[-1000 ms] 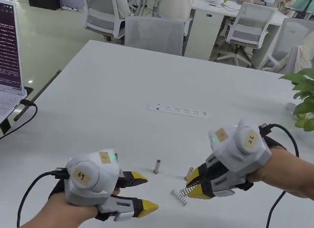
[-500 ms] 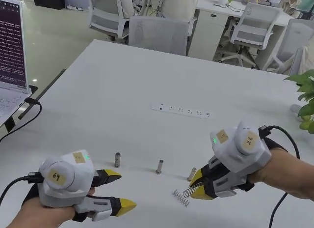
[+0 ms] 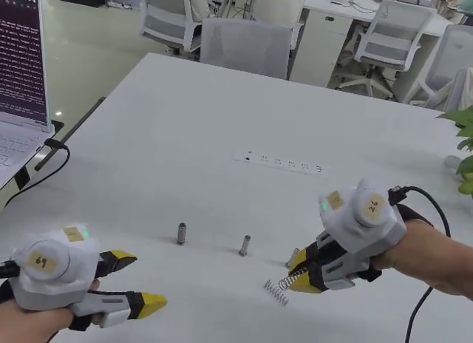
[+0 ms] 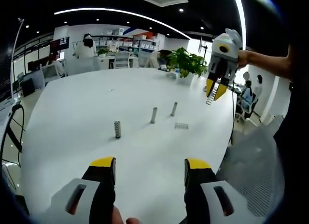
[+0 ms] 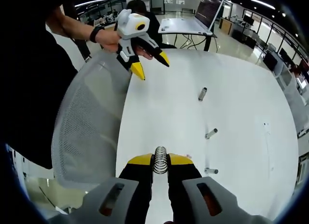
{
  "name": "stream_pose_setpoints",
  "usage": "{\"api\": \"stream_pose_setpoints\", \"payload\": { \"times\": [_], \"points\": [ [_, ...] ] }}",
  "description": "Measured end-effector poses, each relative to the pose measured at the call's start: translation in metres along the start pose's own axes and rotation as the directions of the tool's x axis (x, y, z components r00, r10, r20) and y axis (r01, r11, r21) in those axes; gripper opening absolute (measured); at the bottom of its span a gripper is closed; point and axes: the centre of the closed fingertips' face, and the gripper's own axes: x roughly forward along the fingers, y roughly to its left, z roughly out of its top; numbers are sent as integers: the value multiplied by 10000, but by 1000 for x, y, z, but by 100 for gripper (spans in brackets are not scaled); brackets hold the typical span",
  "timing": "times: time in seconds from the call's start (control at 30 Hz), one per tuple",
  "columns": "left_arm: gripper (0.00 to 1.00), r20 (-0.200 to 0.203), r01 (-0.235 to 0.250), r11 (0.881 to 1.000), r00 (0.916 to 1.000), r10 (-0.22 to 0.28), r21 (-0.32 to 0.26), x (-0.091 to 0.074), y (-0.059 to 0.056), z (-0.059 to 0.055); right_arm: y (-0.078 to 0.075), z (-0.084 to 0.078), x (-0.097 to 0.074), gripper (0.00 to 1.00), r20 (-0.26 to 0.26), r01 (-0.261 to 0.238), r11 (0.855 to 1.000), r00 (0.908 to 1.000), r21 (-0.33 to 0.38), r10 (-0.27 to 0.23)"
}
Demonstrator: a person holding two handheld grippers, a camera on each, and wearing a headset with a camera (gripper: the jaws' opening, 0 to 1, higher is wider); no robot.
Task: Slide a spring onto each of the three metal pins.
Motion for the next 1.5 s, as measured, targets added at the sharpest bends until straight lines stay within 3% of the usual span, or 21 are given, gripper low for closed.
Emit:
{"api": "stream_pose_setpoints", "payload": {
  "times": [0.2,0.53,0.9,1.5],
  "points": [
    [55,21,-840,9956,9965,841,-404,-18,23,-7,-4,-1,6,8,-126,-43,10000,9999,-3,43],
    [62,40,-1627,9831,9865,1636,-839,-32,39,-11,-22,-1,13,8,-359,220,9997,9991,109,-216],
    [67,145,-1855,9757,9820,1884,-1165,-36,41,-12,-43,6,23,8,-547,348,9994,9979,78,-344],
    [68,501,-1439,9818,9873,1510,-1237,-29,32,-3,-88,31,33,8,-681,571,9980,9959,-270,-589]
  ]
}}
